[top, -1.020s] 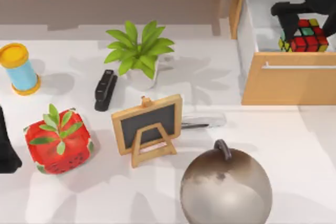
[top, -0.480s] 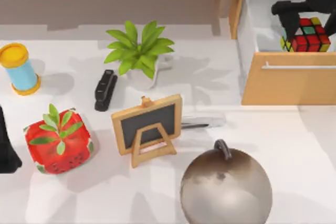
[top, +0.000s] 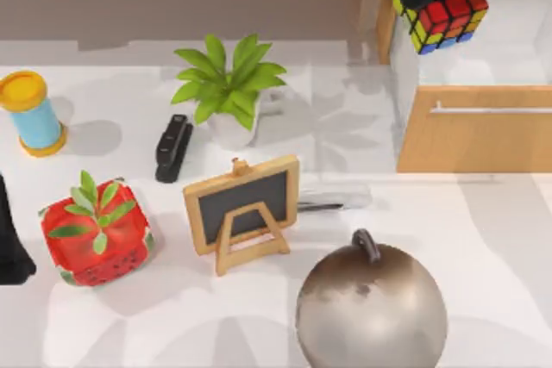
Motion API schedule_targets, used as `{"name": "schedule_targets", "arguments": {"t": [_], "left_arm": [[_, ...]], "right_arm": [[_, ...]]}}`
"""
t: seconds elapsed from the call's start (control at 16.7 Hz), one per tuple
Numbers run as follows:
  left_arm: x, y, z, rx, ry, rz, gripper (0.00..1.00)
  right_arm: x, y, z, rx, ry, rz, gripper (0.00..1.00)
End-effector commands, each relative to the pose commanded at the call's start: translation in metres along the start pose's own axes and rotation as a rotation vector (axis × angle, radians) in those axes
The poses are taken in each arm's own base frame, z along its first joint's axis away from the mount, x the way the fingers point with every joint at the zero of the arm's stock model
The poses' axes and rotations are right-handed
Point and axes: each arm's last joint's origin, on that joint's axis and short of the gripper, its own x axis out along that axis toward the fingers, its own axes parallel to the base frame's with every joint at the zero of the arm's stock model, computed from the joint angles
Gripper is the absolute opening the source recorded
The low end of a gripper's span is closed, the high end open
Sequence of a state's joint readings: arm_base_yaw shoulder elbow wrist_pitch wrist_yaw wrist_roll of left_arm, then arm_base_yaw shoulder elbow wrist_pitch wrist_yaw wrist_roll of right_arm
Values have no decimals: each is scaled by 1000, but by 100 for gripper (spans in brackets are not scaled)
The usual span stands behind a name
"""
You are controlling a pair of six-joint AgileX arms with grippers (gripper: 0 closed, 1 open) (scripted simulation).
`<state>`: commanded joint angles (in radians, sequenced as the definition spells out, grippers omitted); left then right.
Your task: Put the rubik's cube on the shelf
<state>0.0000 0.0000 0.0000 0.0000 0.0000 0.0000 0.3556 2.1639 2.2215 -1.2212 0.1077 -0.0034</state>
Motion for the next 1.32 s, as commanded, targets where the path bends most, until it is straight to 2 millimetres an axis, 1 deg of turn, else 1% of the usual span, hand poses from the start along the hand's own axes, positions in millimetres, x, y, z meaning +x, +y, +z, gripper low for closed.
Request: {"name": "schedule_targets", "arguments": {"t": [0.12,0.3,0.42,0.6,0.72,0.9,1.08,1.32], "left_arm": [[0,0,0,0,0,0,100],[0,0,0,0,0,0,100],[0,0,0,0,0,0,100],[0,0,0,0,0,0,100],[0,0,0,0,0,0,100],[0,0,0,0,0,0,100],[0,0,0,0,0,0,100],[0,0,0,0,0,0,100]], "right_arm": [[-12,40,1,-88,-111,-3,0],[-13,93,3,-179,-297,-27,0],[-5,121,5,-201,-429,-58,0],[15,154,7,-176,-629,-121,0],[31,169,6,-124,-756,-167,0],[53,186,1,-17,-927,-227,0],[73,199,-11,97,-1062,-261,0],[96,212,-33,216,-1177,-273,0]]}}
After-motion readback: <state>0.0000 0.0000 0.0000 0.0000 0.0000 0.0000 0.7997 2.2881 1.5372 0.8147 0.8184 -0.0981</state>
